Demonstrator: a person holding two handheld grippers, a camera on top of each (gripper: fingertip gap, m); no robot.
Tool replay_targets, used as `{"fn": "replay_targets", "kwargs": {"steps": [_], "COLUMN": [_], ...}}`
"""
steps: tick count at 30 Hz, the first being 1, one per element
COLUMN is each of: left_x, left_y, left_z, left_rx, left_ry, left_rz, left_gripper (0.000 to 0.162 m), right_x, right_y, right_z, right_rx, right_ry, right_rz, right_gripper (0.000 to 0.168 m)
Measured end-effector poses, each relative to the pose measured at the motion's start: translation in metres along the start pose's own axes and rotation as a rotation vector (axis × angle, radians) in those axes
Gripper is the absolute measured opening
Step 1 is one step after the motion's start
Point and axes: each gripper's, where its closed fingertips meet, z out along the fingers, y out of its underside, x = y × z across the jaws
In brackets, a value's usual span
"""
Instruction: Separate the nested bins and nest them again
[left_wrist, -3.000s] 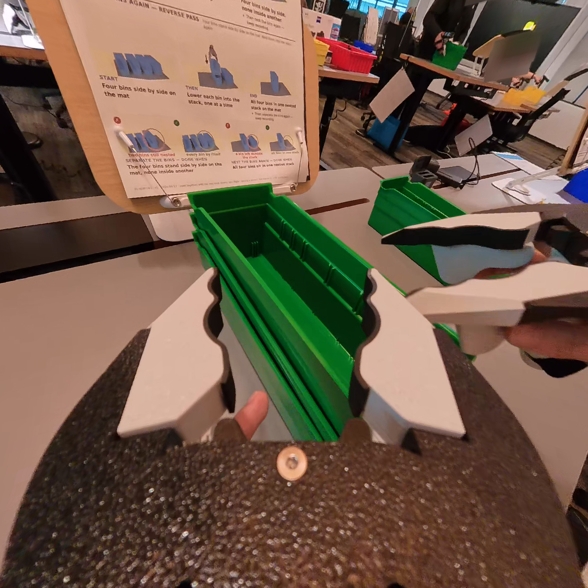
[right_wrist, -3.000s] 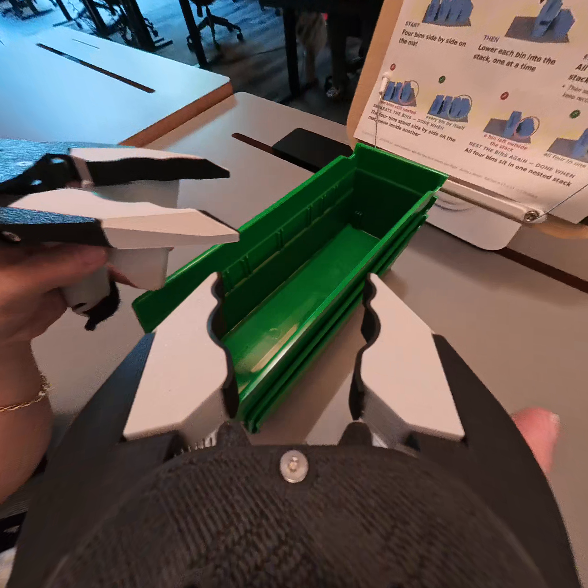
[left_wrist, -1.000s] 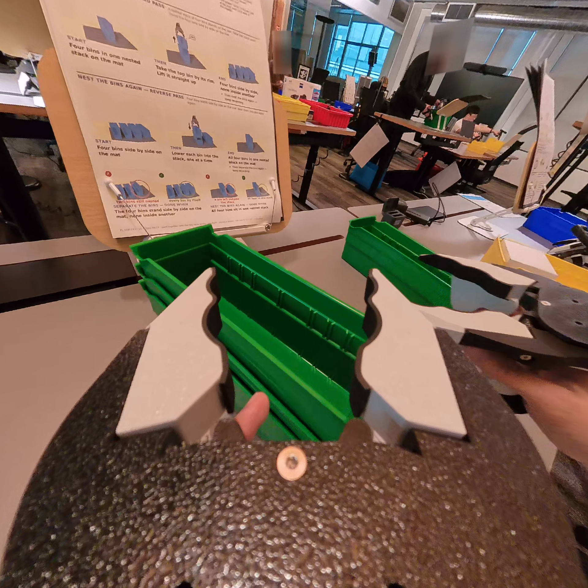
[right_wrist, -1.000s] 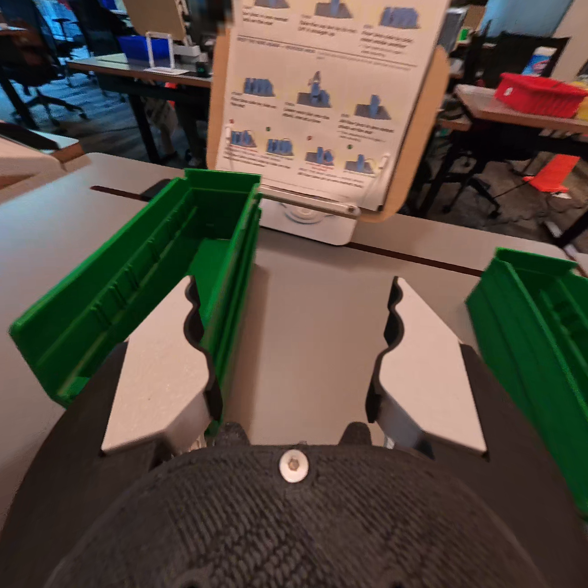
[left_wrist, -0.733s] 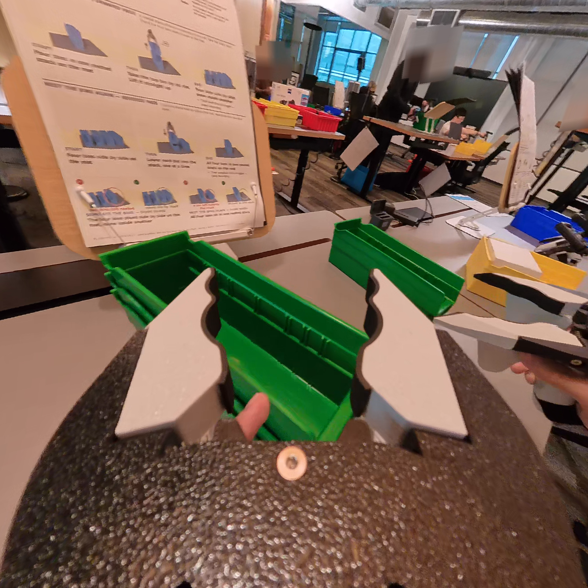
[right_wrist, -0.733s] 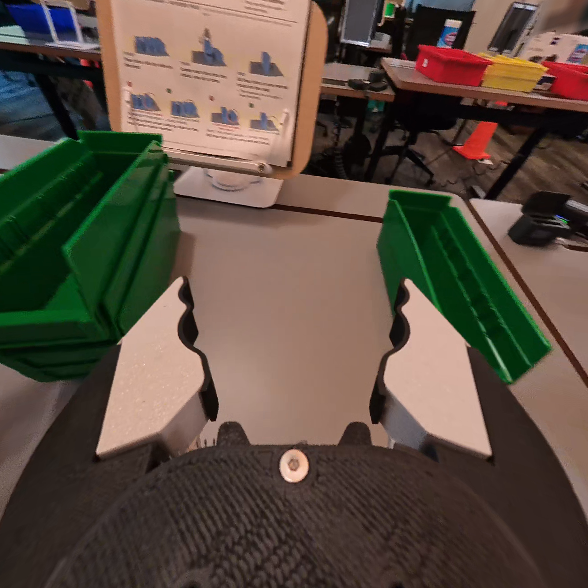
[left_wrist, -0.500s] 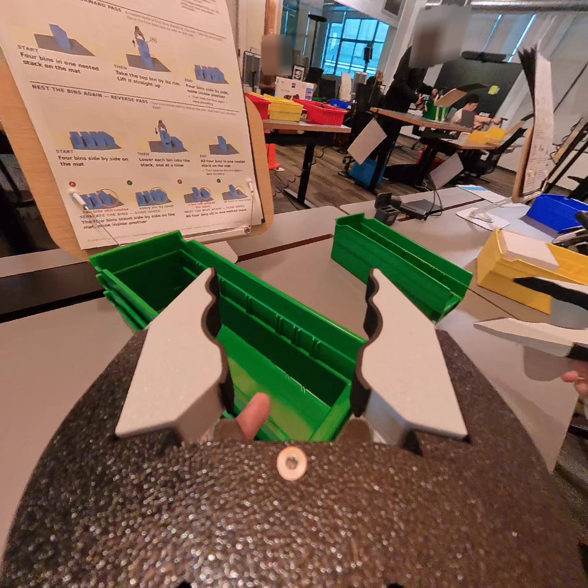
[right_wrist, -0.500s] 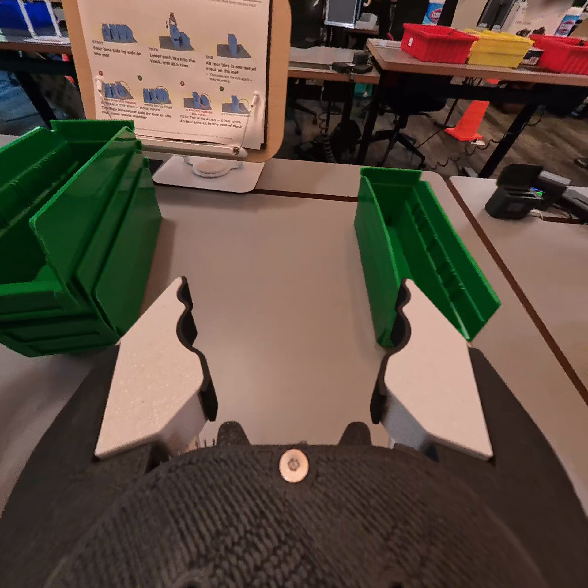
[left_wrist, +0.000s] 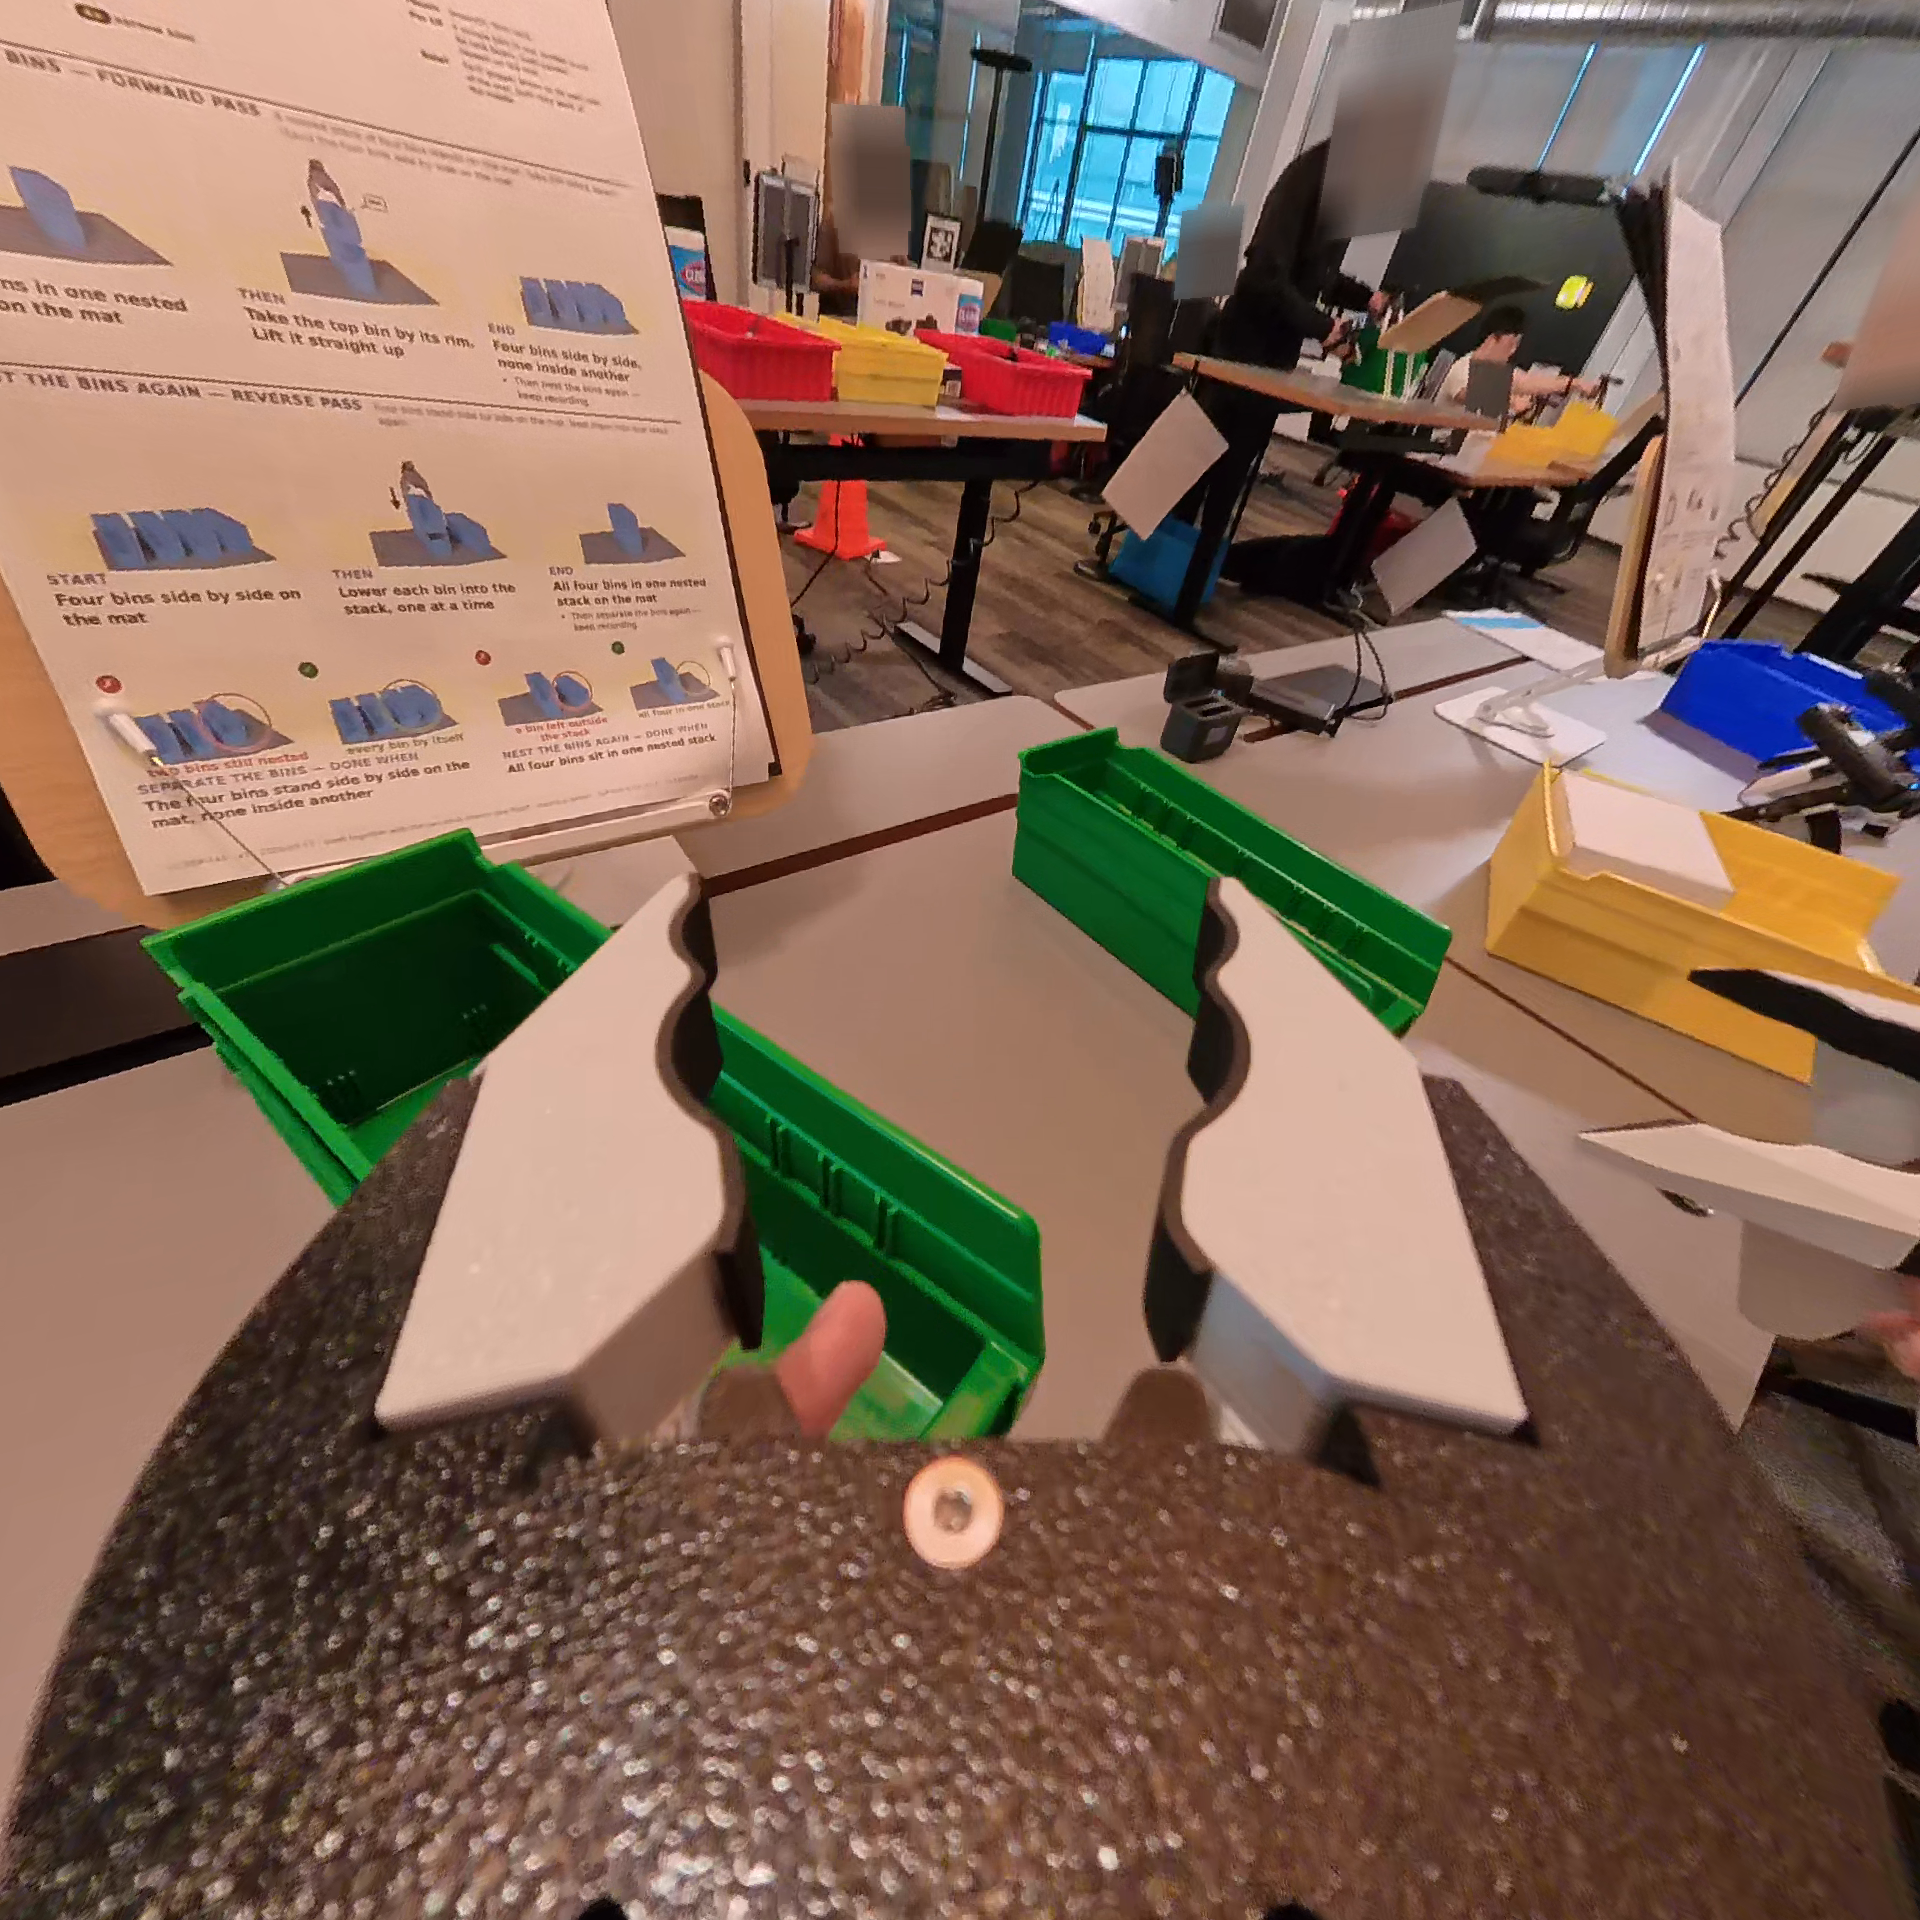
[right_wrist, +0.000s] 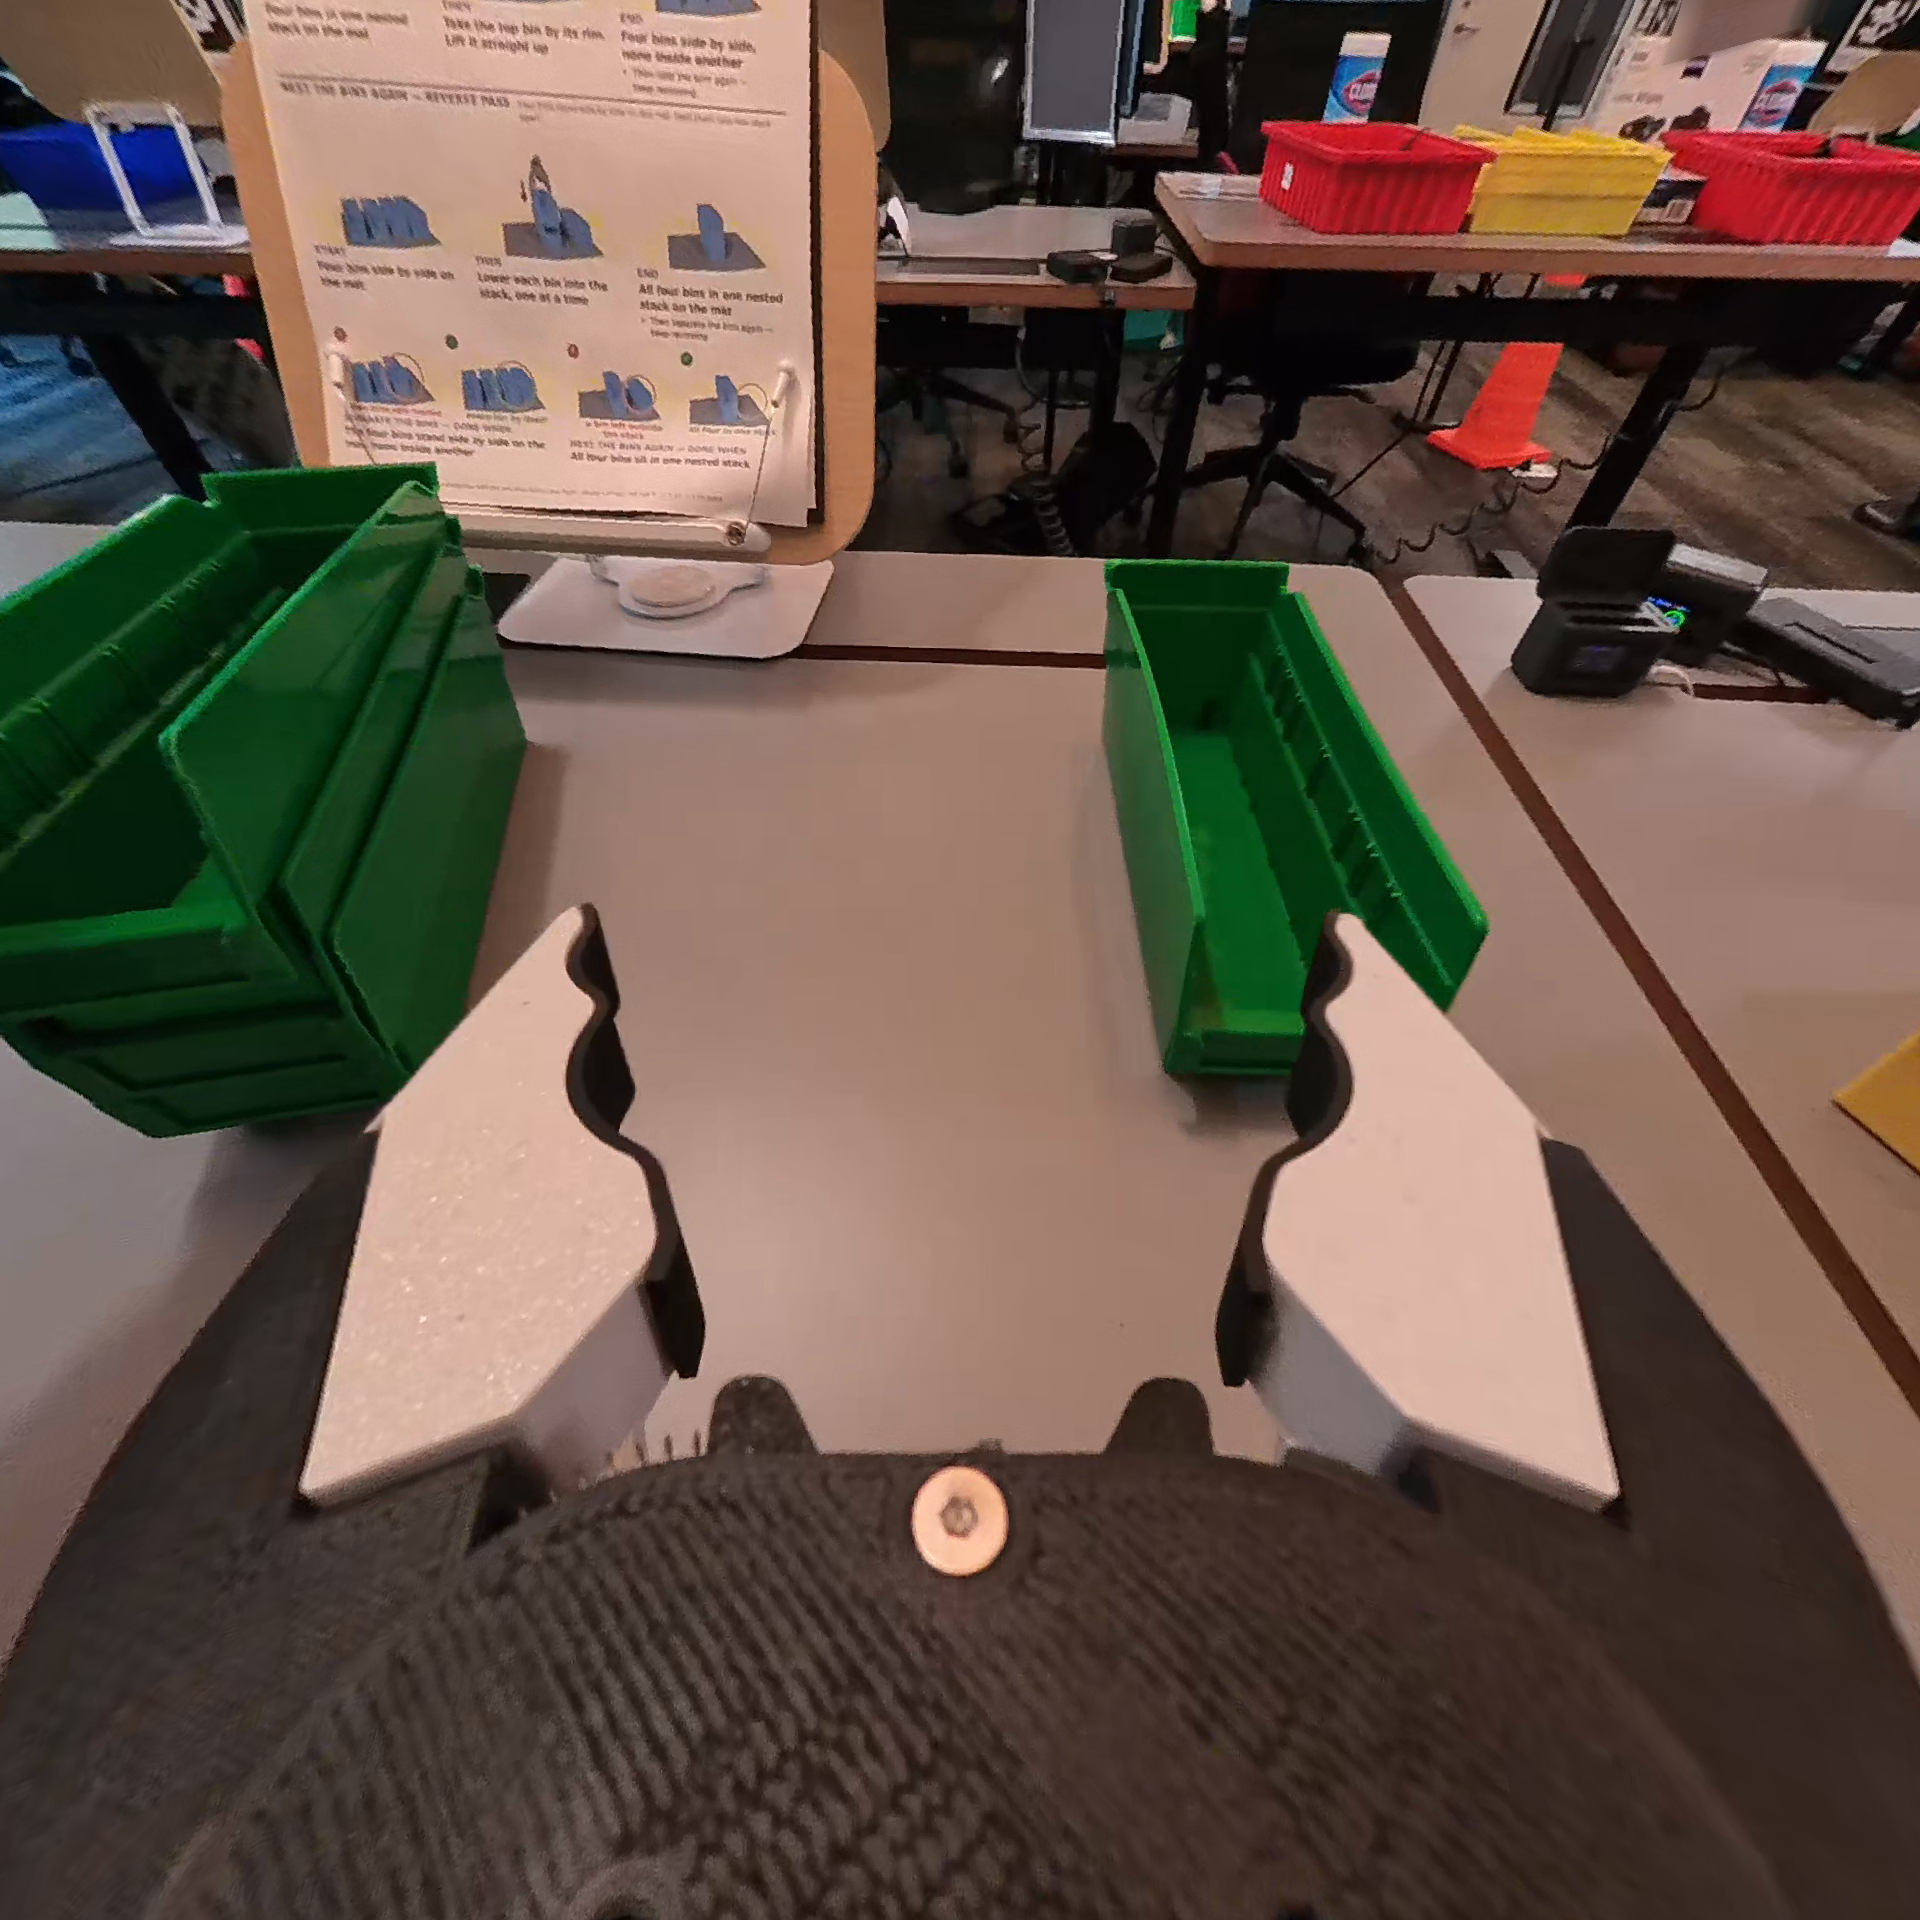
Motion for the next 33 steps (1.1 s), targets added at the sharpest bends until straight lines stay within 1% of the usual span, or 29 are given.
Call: {"fn": "replay_targets", "kwargs": {"steps": [4, 6, 10, 14, 18, 21, 23, 26, 29, 33], "left_x": [-0.003, -0.005, -0.009, -0.018, -0.022, -0.019, -0.018, -0.019, -0.025, -0.040], "left_y": [-0.005, -0.006, -0.003, 0.004, 0.006, 0.002, 0.002, 0.007, 0.011, 0.017], "left_z": [-0.006, -0.009, -0.011, -0.010, -0.003, 0.000, 0.002, 0.006, 0.009, 0.010], "left_rx": [-0.009, -0.002, 0.007, -0.009, -0.047, -0.033, -0.020, -0.012, -0.017, -0.015], "left_ry": [-0.017, -0.028, -0.029, -0.039, -0.042, -0.029, -0.021, -0.006, 0.002, -0.013], "left_rz": [0.041, 0.054, 0.033, 0.028, 0.059, 0.082, 0.083, 0.059, 0.047, 0.046], "left_gripper": [0.091, 0.091, 0.091, 0.090, 0.090, 0.090, 0.090, 0.091, 0.091, 0.090], "right_x": [-0.010, -0.015, -0.020, -0.021, -0.029, -0.030, -0.020, 0.008, 0.042, 0.093], "right_y": [-0.004, 0.000, 0.003, 0.001, -0.006, -0.005, -0.005, -0.013, -0.021, -0.027], "right_z": [0.003, 0.006, 0.011, 0.022, 0.037, 0.038, 0.036, 0.032, 0.028, 0.033], "right_rx": [0.034, 0.015, 0.013, 0.030, 0.047, 0.034, 0.016, 0.013, -0.001, -0.069], "right_ry": [-0.029, -0.045, -0.058, -0.066, -0.111, -0.104, -0.064, 0.012, 0.084, 0.167], "right_rz": [0.016, 0.013, 0.012, 0.034, 0.089, 0.058, 0.010, -0.043, -0.079, -0.126], "right_gripper": [0.129, 0.130, 0.130, 0.130, 0.130, 0.131, 0.132, 0.135, 0.137, 0.138]}}
